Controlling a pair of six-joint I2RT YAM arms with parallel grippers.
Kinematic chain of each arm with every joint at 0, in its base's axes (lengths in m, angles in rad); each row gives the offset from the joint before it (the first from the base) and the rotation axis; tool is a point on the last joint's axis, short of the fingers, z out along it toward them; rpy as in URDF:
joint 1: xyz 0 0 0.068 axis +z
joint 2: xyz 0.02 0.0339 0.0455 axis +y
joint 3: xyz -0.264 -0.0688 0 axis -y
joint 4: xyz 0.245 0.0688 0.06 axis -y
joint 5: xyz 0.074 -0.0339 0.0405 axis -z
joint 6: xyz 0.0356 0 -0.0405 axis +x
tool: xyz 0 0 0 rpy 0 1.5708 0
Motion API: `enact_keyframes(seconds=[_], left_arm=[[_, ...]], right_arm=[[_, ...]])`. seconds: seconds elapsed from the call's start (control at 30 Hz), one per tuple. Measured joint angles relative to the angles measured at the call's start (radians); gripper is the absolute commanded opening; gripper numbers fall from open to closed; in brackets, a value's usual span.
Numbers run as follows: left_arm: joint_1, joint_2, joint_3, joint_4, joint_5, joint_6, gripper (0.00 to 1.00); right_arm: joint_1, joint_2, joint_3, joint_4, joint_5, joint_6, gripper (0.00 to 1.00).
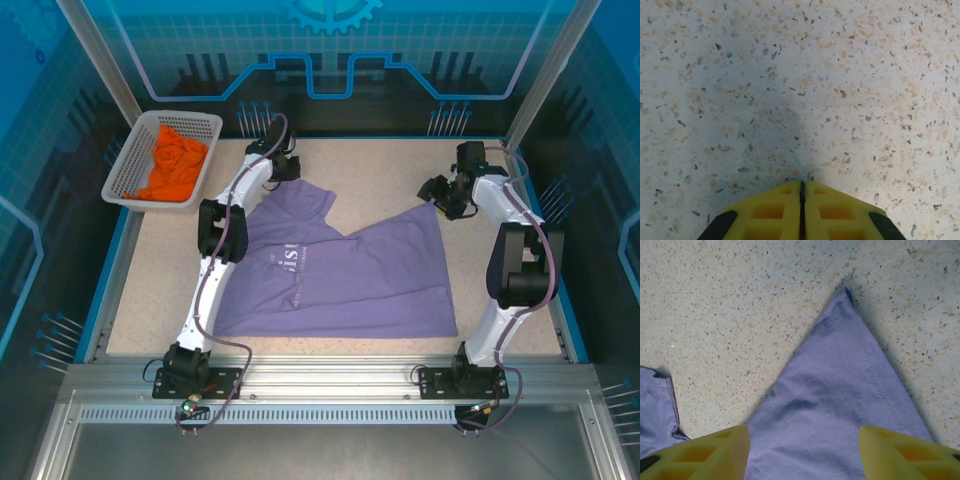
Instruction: Fold and stack the t-shirts
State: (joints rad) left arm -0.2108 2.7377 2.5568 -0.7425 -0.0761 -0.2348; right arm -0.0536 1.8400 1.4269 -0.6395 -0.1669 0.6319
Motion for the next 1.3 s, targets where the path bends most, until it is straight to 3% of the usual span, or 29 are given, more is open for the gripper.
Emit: enact_keyframes(seconds=[0.2,0.43,0.83,1.1,1.3], left_arm=[[-0.006,-0.050,-0.089,0.049,-0.015,-0.002,0.00],[-0.035,-0.211,-0.314,0.164,-0.023,-0.002,0.00],[-0.088,-0.655,-0.898,0.508,-0.025,-0.026,0.00],[-0.088,-0.817,-1.152,0.620,-0.011,-0.054,0.00],[-0.090,-0.924,-1.266,0.664,0.005,-0.071,0.00]], right_arm=[[-0.002,0.046,0.040,-0.030,0.002,-0.003,0.57],[-0.036,0.171,0.131,-0.059,0.039,-0.001,0.55],[-0.079,0.409,0.371,-0.063,0.040,-0.004,0.54],[-0.071,0.481,0.440,-0.066,-0.002,-0.011,0.44],[-0.059,0.465,0.393,-0.021,-0.001,-0.021,0.25]])
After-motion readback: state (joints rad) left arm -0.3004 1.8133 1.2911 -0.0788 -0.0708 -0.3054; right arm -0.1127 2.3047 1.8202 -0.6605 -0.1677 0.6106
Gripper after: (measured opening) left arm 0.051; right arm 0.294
